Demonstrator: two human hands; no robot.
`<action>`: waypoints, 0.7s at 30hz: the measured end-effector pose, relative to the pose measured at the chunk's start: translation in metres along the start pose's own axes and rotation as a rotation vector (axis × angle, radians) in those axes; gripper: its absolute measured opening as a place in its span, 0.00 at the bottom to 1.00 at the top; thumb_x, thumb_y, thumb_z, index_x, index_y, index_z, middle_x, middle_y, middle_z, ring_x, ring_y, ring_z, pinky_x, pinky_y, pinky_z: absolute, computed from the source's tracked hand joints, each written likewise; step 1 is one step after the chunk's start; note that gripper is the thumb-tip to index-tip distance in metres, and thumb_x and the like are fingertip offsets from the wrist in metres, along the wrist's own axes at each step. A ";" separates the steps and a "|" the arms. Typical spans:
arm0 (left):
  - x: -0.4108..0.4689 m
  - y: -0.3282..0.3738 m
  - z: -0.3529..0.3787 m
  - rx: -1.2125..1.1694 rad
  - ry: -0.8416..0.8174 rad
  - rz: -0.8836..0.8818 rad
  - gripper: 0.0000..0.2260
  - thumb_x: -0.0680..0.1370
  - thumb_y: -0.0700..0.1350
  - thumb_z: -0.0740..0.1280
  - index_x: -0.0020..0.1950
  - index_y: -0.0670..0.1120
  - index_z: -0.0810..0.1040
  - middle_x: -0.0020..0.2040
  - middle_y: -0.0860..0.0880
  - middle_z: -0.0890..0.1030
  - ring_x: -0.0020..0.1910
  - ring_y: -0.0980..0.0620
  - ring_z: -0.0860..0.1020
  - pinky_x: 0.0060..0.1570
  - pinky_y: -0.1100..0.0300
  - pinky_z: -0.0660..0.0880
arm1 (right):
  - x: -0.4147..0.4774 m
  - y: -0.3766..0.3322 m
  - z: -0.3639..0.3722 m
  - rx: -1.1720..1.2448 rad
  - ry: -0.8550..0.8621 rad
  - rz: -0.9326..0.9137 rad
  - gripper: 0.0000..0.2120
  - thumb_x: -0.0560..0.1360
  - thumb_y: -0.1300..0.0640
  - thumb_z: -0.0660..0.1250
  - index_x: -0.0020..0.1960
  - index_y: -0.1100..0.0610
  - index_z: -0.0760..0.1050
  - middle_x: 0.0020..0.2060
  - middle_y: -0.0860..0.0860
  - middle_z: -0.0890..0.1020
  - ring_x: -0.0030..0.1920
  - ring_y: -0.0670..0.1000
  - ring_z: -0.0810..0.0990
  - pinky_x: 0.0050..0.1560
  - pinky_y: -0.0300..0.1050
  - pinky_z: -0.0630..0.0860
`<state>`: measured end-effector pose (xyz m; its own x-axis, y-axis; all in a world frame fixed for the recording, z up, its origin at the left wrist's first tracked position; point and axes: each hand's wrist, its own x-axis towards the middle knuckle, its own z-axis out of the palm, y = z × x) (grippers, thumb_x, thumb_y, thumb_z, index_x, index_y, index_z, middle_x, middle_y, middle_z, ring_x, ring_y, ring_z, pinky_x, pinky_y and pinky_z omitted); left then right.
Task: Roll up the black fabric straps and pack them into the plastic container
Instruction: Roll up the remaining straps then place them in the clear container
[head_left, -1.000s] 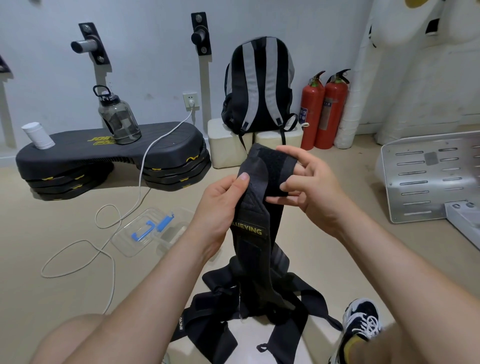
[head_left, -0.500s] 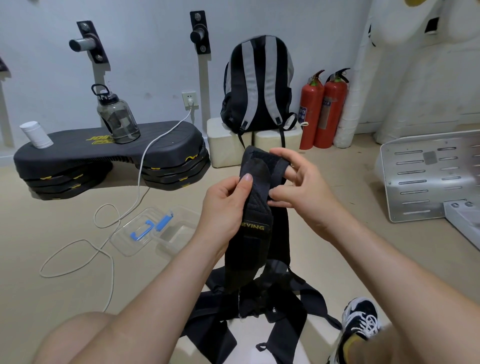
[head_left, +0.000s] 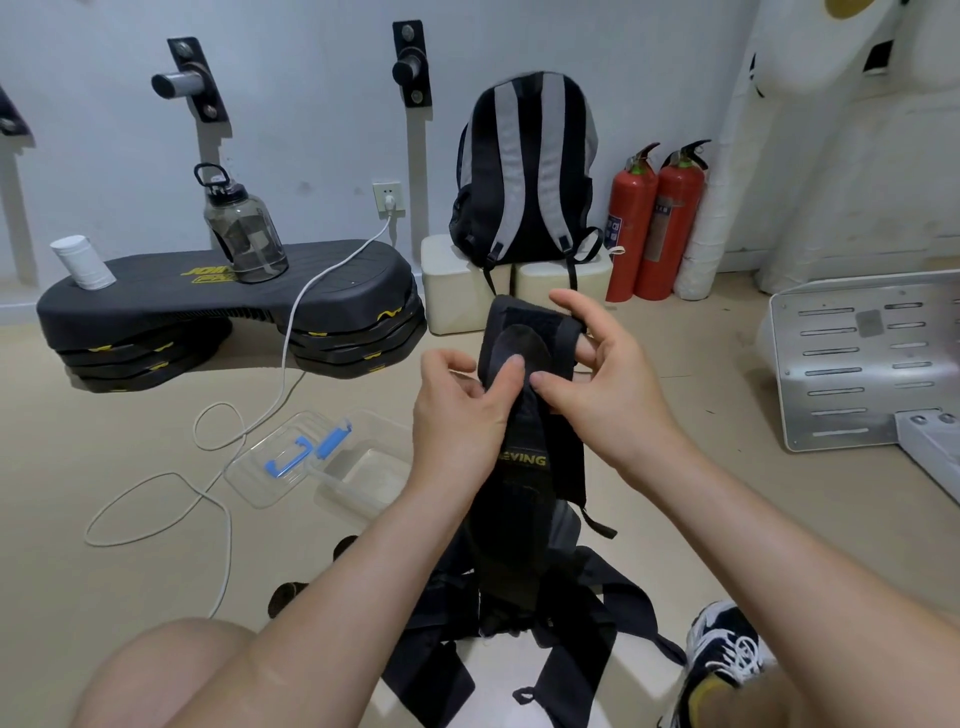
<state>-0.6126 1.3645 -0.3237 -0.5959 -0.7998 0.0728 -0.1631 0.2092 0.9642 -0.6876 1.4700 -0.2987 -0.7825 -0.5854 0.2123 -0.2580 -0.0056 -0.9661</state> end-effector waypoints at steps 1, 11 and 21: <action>0.001 0.001 -0.001 -0.032 -0.030 -0.043 0.16 0.74 0.58 0.71 0.54 0.51 0.72 0.39 0.52 0.75 0.39 0.54 0.76 0.41 0.57 0.74 | 0.000 -0.002 -0.001 0.012 0.001 -0.002 0.35 0.74 0.73 0.68 0.74 0.47 0.66 0.52 0.46 0.85 0.47 0.47 0.86 0.53 0.52 0.83; -0.004 0.007 -0.001 -0.330 -0.205 0.054 0.08 0.81 0.42 0.65 0.57 0.44 0.82 0.50 0.47 0.86 0.51 0.49 0.84 0.53 0.51 0.81 | 0.004 -0.002 -0.004 0.111 0.047 0.069 0.25 0.77 0.63 0.70 0.68 0.48 0.65 0.44 0.51 0.87 0.45 0.52 0.87 0.49 0.51 0.83; -0.010 0.014 0.008 -0.477 -0.200 0.037 0.06 0.80 0.39 0.67 0.53 0.43 0.83 0.45 0.47 0.86 0.46 0.52 0.85 0.44 0.61 0.80 | 0.007 0.010 -0.004 0.063 -0.044 0.222 0.13 0.82 0.50 0.62 0.51 0.55 0.83 0.44 0.51 0.87 0.47 0.50 0.86 0.48 0.45 0.81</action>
<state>-0.6147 1.3798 -0.3132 -0.7405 -0.6639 0.1041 0.2102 -0.0817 0.9742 -0.6980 1.4692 -0.3058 -0.7900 -0.6129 -0.0114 -0.0454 0.0769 -0.9960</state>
